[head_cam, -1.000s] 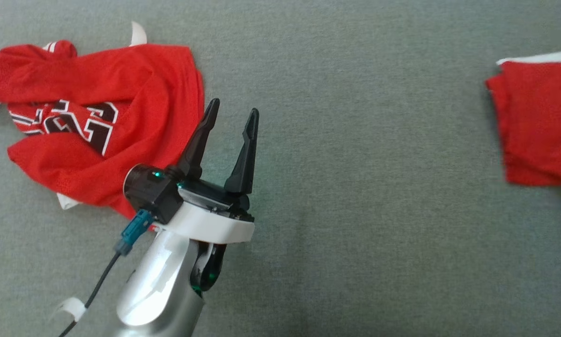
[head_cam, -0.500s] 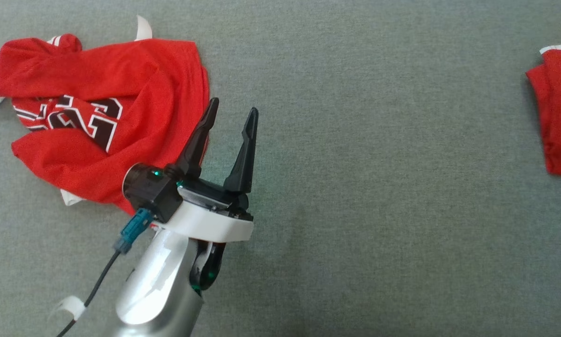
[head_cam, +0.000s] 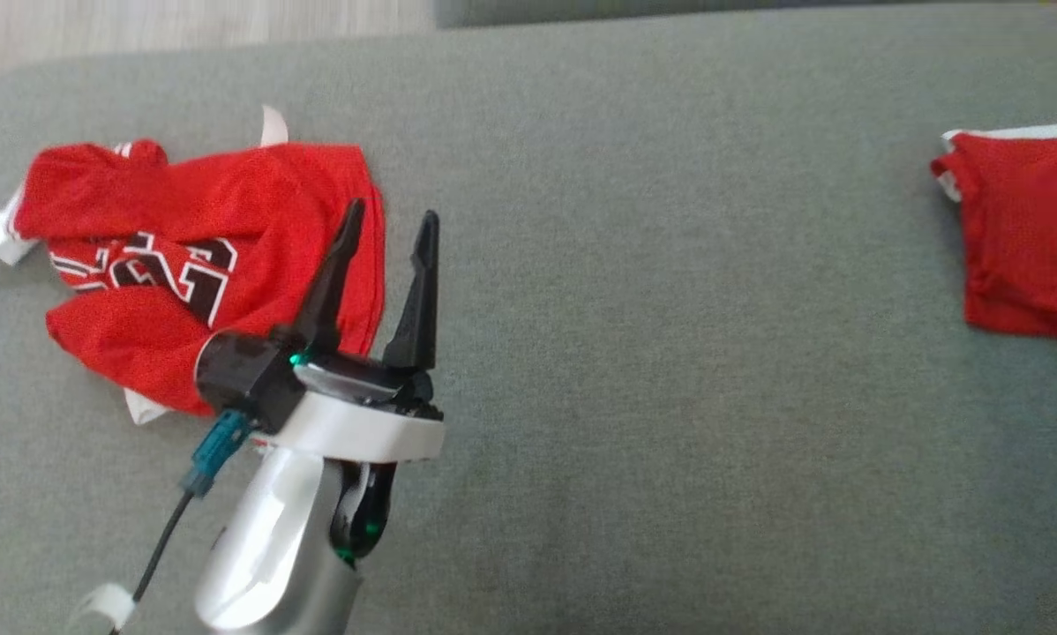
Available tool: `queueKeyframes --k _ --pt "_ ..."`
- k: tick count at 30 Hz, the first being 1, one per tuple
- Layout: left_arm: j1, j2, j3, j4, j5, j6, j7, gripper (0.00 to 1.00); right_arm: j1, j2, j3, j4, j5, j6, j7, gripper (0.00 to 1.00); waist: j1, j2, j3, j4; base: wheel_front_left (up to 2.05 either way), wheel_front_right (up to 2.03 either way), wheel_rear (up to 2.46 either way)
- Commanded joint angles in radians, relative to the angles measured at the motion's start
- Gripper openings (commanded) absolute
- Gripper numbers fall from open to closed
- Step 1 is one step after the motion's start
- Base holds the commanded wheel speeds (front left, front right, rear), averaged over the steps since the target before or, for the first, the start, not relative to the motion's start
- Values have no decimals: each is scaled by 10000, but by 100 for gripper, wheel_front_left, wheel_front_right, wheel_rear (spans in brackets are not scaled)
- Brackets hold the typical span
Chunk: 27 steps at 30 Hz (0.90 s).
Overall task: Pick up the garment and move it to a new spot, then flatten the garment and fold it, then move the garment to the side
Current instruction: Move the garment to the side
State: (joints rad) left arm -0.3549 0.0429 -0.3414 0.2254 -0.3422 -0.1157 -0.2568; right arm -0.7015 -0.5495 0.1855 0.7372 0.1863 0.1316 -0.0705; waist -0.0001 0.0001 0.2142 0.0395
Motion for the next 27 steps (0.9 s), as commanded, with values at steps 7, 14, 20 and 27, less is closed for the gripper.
queueKeyframes --k 7,14,20,27 --pt "569 74 858 -416 110 34 -49 100 753 1577 -538 -2018 487 -9 -579 100 1 -1 -1005 -252 0 0 0" --pt "1207 74 1256 -355 197 19 -49 100 2012 3840 -1469 -3438 372 -9 -866 100 1 -1 -1483 -338 0 0 0" --pt "1769 74 1598 -540 132 29 -49 100 3208 4904 -1802 -3722 303 -9 -1358 100 1 -1 -1723 -501 0 0 0" --pt "2162 74 1563 -110 56 24 -49 100 4432 4987 -1440 -3410 278 -9 -1850 100 1 -1 -1841 -431 0 0 0"
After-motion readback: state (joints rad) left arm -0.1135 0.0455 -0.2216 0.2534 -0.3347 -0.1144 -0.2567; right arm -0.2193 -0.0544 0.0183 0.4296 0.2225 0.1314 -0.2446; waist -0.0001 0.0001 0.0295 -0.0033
